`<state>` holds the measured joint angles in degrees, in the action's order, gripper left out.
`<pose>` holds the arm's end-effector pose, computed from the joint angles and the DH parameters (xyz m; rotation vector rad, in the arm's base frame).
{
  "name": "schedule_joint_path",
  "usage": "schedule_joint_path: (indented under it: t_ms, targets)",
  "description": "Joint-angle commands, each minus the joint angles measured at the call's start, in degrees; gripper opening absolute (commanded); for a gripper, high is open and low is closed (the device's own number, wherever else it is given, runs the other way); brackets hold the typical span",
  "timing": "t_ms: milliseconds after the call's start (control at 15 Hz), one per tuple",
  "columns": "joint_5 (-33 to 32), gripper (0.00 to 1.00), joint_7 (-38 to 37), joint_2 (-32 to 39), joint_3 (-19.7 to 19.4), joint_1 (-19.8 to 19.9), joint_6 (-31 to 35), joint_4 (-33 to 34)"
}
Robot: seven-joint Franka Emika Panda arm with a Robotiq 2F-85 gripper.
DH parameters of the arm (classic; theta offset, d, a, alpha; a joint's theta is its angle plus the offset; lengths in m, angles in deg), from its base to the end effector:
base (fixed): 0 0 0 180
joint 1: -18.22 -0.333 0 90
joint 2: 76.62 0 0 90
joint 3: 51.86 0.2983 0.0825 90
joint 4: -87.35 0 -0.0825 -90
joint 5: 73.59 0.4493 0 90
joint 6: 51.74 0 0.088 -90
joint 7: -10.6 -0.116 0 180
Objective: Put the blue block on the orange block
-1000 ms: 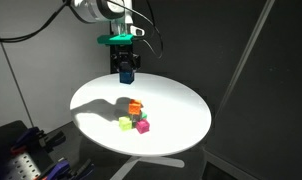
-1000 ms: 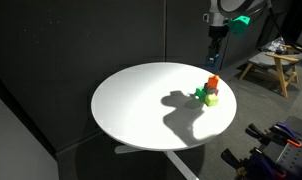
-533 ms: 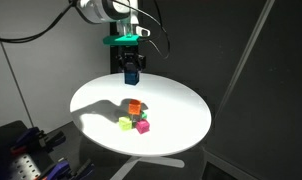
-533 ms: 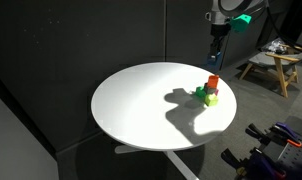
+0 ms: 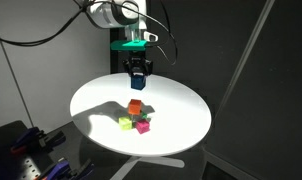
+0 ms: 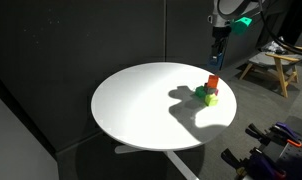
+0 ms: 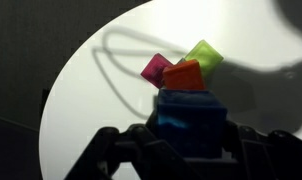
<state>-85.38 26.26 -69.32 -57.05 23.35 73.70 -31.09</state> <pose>0.6090 -0.1198 0.3076 2.9509 0.3169 -0.0675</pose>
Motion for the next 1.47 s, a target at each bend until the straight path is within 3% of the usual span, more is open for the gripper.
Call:
schedule_joint_path:
  t_ms: [0,600,1400]
  targets:
    - [0.3,0.3,-1.8,1.5,-0.3,0.6,0.1,1.7]
    - [0.0,0.3,-5.9,2.2,-0.4,0.2,2.1,0.2]
    - [0.8,0.3,-1.2,2.0,1.5,-0.1,2.6,-1.4]
